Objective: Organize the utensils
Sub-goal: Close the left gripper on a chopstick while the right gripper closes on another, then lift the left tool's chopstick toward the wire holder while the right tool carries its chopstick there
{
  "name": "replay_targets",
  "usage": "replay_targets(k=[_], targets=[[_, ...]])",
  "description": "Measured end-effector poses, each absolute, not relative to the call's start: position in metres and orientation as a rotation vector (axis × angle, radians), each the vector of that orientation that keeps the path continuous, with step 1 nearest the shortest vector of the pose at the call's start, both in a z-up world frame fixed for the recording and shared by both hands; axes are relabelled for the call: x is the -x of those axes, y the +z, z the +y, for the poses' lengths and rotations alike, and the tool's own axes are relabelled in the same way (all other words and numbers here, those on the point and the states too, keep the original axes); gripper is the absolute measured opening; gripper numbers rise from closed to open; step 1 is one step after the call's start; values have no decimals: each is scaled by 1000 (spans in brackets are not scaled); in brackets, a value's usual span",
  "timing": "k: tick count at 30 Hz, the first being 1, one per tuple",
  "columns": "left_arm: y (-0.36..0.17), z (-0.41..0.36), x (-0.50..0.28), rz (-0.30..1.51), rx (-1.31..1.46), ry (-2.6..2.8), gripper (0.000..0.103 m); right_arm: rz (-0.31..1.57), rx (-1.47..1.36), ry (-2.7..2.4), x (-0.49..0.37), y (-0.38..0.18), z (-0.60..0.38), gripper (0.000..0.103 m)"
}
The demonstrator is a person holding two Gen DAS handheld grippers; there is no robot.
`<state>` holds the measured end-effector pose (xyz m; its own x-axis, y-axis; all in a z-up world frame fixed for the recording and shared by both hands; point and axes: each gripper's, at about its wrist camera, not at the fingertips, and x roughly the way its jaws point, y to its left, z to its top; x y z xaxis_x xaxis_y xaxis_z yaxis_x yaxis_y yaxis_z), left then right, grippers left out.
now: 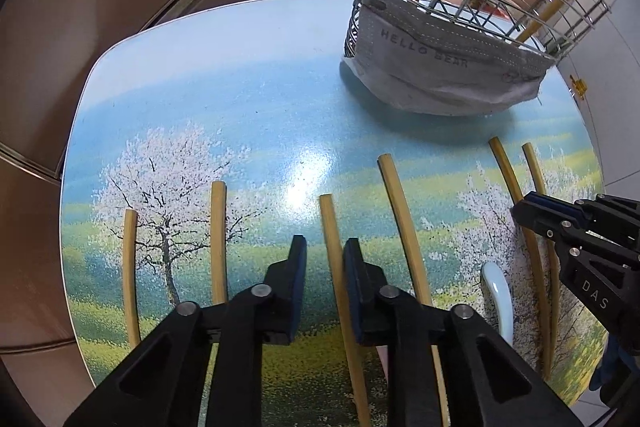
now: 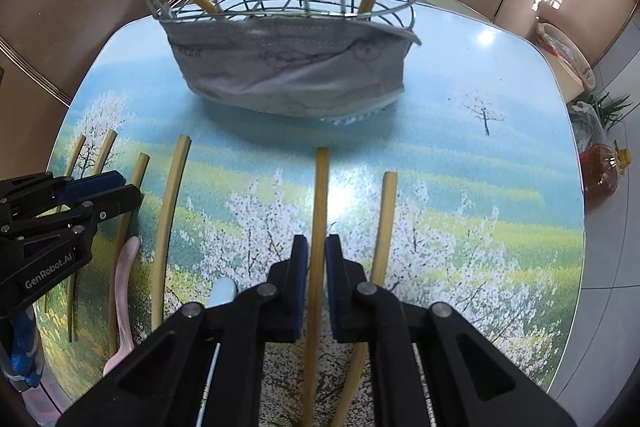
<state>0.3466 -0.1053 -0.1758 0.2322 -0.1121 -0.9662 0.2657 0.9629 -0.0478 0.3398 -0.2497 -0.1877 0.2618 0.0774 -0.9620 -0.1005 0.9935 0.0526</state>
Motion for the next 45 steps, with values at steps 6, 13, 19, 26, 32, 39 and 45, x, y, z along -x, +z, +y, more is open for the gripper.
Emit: replay_targets(k=[6, 13, 19, 26, 32, 39, 45], targets=[[-175, -109, -345, 1302, -161, -260, 7, 1298, 13, 105, -334, -186, -242, 7], [-172, -99, -340, 1279, -108, -273, 6, 1245, -21, 117, -322, -177, -245, 7], [-146, -82, -323, 1193, -56, -276, 6, 1135, -65, 171, -299, -154, -254, 7], [-113, -65, -287, 1096, -6, -276, 6, 997, -100, 218, -259, -128, -265, 7], [-89, -55, -260, 1030, 43, -284, 6, 891, -137, 244, -216, -104, -269, 7], [-61, -43, -228, 960, 85, -292, 6, 798, -157, 263, -180, -78, -274, 7], [-39, -37, -207, 914, 90, -298, 6, 730, -163, 267, -156, -55, -274, 7]])
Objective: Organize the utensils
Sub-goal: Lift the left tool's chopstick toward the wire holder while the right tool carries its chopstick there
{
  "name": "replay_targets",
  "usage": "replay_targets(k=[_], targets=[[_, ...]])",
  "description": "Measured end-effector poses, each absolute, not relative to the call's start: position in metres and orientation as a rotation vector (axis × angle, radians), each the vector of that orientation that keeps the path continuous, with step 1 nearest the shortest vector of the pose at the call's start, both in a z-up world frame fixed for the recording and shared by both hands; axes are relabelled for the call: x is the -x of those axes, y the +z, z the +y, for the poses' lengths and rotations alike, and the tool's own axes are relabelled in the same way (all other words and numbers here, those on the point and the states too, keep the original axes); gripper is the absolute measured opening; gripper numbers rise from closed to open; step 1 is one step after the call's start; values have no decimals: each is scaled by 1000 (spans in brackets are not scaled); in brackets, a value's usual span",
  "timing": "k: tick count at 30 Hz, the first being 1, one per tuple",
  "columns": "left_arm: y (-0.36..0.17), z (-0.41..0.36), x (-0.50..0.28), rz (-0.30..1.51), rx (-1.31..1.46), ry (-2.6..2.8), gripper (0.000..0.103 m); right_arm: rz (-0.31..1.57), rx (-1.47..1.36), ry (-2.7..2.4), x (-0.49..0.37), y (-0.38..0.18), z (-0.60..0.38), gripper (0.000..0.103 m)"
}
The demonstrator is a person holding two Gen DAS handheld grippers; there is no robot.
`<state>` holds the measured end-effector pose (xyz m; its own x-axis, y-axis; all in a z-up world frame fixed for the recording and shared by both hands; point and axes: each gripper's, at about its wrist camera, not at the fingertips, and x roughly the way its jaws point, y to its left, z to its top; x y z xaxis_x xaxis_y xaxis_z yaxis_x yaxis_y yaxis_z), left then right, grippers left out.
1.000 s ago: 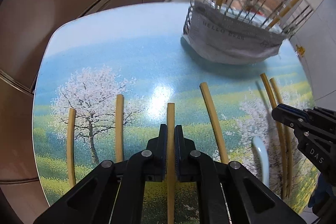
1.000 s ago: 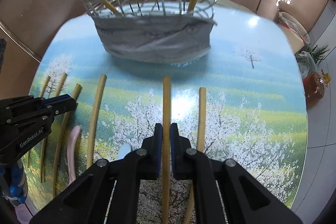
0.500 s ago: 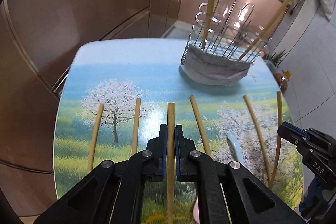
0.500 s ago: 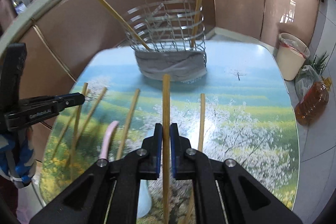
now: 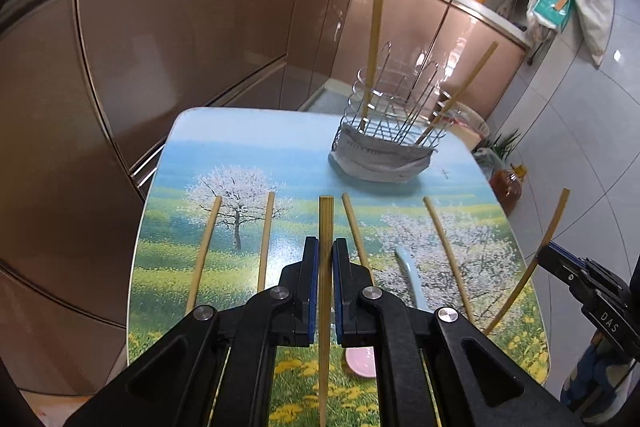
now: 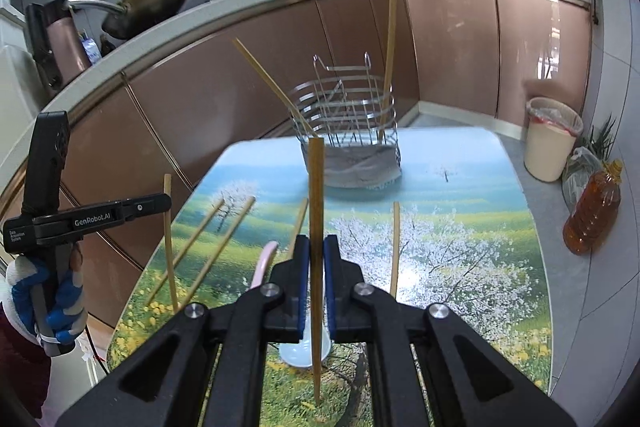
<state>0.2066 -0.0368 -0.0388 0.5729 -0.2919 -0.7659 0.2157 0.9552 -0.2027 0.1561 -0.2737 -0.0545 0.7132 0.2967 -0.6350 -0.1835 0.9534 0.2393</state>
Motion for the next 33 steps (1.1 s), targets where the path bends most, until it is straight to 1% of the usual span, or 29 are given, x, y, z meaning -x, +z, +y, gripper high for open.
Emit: replay_targets(k=[9, 16, 25, 33], targets=[[-14, -29, -184, 864, 110, -308, 6, 659, -165, 267, -130, -27, -275, 6], [21, -29, -180, 801, 124, -334, 6, 599, -152, 275, -131, 2, -273, 7], [84, -49, -211, 695, 138, -401, 6, 493, -114, 285, -174, 62, -268, 6], [149, -85, -266, 570, 134, -431, 6, 382, -102, 246, -240, 119, -273, 6]])
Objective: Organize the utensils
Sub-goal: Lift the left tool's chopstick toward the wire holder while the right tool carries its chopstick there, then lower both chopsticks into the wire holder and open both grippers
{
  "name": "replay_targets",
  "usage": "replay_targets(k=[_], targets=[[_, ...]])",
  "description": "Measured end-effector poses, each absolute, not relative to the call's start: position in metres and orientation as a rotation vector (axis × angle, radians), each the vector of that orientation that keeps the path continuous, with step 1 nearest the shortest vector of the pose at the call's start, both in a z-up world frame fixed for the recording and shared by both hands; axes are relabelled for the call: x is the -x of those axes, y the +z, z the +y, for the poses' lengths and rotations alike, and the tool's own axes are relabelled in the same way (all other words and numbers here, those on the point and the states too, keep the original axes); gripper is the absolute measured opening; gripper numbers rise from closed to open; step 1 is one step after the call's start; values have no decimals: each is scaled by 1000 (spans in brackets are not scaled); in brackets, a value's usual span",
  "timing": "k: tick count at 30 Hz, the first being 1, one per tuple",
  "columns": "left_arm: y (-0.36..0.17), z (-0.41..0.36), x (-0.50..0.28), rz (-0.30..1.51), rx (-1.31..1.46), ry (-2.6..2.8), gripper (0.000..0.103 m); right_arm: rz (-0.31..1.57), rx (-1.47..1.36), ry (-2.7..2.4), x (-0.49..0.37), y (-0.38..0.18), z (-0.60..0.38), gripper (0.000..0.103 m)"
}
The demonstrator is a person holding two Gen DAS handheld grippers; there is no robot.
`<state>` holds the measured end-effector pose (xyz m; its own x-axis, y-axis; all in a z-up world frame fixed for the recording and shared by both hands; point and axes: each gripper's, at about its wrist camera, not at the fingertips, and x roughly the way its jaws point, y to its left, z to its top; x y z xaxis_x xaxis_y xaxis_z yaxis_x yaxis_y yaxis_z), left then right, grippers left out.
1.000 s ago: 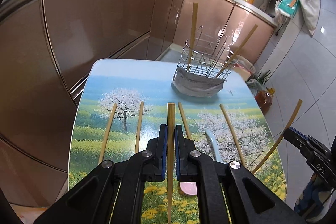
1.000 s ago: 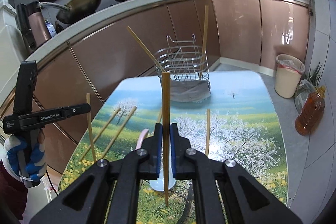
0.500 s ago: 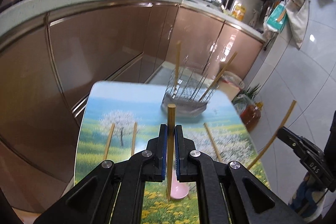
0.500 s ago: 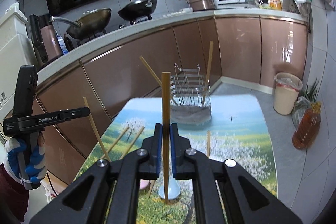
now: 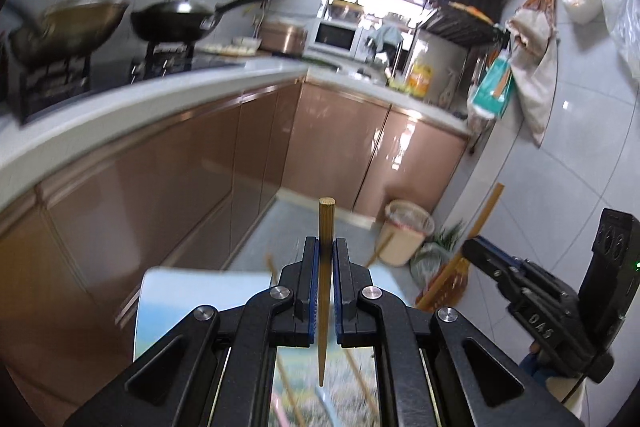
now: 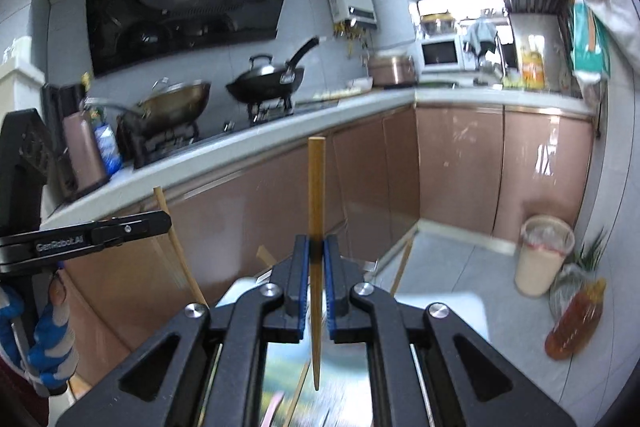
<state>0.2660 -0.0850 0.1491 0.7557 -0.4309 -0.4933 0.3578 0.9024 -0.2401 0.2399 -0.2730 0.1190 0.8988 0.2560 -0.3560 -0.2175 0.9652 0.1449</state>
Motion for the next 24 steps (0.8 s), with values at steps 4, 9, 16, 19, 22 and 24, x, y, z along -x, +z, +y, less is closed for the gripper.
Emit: replay_targets(k=[4, 9, 16, 19, 22, 24], targets=[[159, -105, -298, 547, 130, -417, 6, 362, -105, 211, -276, 124, -280, 7], [141, -126, -338, 540, 113, -360, 6, 368, -106, 183, -312, 103, -284, 7], [94, -144, -376, 531, 103, -285, 6, 382, -70, 135, -344, 57, -279, 7], [76, -150, -384, 525, 100, -273, 6, 394, -61, 110, -353, 36, -275, 7], [57, -155, -389, 540, 88, -268, 6, 413, -45, 92, -359, 16, -271, 7], [46, -157, -391, 553, 80, -262, 6, 429, -34, 89, -360, 6, -269, 7]])
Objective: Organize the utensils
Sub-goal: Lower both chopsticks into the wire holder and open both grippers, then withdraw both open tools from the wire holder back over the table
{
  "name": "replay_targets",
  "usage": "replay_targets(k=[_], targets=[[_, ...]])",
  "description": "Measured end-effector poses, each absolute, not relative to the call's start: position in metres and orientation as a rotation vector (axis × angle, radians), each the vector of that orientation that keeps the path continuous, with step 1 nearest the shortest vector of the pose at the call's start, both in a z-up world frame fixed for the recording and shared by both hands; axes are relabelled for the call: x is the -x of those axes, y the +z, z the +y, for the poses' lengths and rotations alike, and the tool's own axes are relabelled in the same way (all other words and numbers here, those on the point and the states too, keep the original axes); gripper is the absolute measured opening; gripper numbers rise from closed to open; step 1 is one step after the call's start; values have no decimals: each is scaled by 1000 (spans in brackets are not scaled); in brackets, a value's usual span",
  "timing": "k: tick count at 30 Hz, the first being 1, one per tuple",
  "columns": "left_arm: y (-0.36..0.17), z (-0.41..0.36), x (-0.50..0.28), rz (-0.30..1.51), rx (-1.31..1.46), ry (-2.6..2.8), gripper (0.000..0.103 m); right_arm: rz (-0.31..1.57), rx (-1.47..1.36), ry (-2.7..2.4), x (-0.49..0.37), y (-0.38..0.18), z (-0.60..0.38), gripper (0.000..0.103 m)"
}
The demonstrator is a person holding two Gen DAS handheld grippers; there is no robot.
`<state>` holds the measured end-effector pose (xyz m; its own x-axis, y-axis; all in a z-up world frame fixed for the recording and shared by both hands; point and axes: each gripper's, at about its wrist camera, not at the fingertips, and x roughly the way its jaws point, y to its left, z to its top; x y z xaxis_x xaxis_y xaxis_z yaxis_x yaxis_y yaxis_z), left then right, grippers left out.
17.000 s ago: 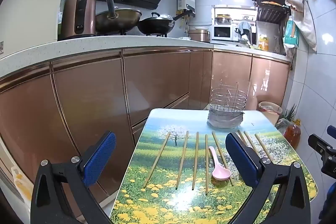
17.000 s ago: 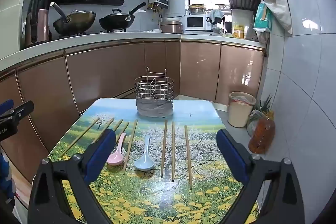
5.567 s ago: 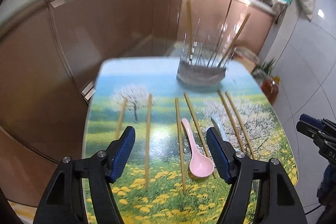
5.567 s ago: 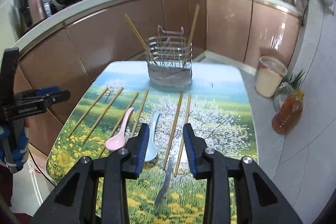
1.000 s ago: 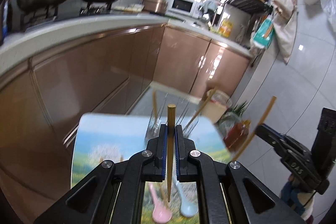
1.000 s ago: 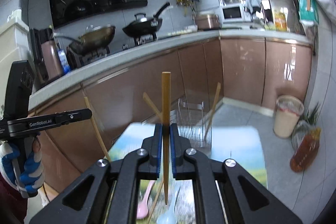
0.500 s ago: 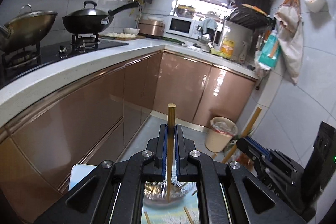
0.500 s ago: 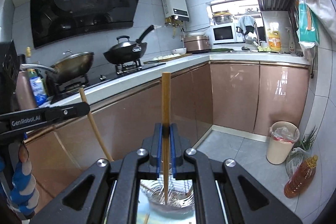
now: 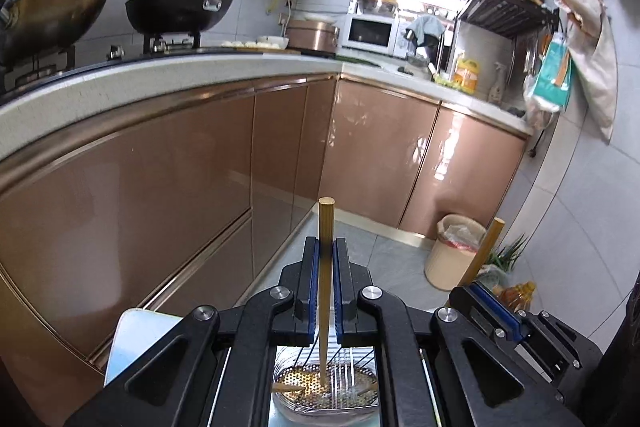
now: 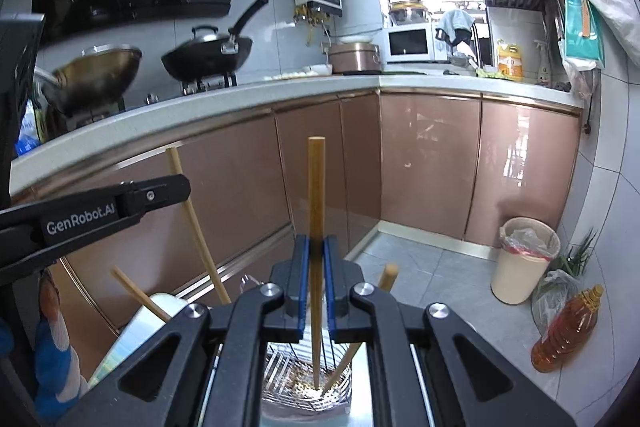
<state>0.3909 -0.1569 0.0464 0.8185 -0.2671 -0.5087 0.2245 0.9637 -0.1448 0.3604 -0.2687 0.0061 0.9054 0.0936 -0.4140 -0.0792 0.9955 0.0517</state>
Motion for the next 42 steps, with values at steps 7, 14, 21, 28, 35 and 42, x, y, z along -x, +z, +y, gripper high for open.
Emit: replay_targets(k=[7, 14, 21, 28, 35, 42], targets=[[19, -158, -397, 604, 38, -231, 6, 472, -31, 68, -360, -17, -270, 7], [14, -154, -388, 630, 22, -221, 6, 500, -57, 63, -351, -22, -275, 8], [27, -142, -369, 602, 30, -208, 37, 506, -61, 64, -339, -15, -274, 8], [46, -128, -343, 570, 23, -217, 49, 503, -62, 68, -319, -4, -271, 12], [60, -93, -305, 568, 20, -209, 57, 492, -58, 75, -278, 12, -272, 18], [54, -52, -259, 601, -20, -163, 58, 507, -62, 73, -234, 13, -280, 18]])
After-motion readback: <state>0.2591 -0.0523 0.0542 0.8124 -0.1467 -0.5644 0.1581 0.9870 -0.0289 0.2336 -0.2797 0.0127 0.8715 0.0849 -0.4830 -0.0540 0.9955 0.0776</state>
